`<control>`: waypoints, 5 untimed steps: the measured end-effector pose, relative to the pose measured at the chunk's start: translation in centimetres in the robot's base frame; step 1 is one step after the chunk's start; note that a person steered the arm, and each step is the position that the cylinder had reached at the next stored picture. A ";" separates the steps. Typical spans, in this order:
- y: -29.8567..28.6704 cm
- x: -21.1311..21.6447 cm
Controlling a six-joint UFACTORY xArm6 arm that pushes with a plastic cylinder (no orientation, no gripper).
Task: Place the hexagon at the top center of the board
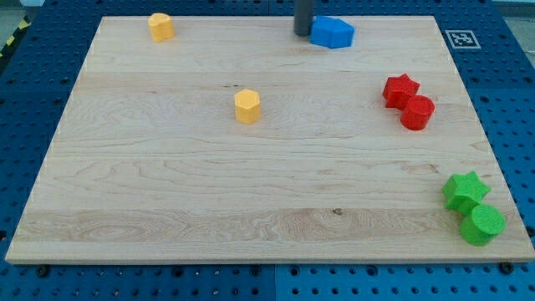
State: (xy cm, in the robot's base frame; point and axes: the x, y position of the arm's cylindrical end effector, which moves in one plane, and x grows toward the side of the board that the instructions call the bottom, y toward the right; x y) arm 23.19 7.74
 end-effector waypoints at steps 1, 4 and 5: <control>2.2 0.0; 2.5 7.5; 2.8 15.6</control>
State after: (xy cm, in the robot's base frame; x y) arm 38.81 10.50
